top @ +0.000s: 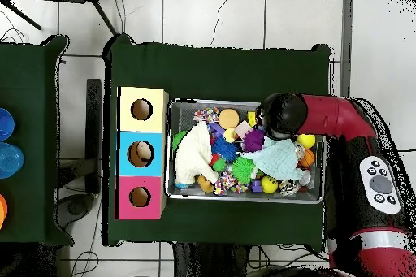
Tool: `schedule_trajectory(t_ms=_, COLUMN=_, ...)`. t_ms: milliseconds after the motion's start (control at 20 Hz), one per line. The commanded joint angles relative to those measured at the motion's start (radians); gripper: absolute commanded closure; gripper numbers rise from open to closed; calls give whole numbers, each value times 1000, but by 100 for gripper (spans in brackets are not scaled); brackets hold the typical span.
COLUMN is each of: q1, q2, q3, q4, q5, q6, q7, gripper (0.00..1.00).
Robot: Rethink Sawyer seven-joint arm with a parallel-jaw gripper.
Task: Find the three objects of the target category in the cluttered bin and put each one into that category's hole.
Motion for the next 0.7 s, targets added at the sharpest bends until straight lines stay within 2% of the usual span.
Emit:
schedule_trajectory(t_ms=50, q1=18, q2=-108, q3=9, q4=95, q5=50, q6=122, q7=-21, gripper=100)
schedule_trajectory(t_ms=700, q1=53, q2=-167, q3=-13, q4=126, q5=78, q6=172, q7=6, gripper=100)
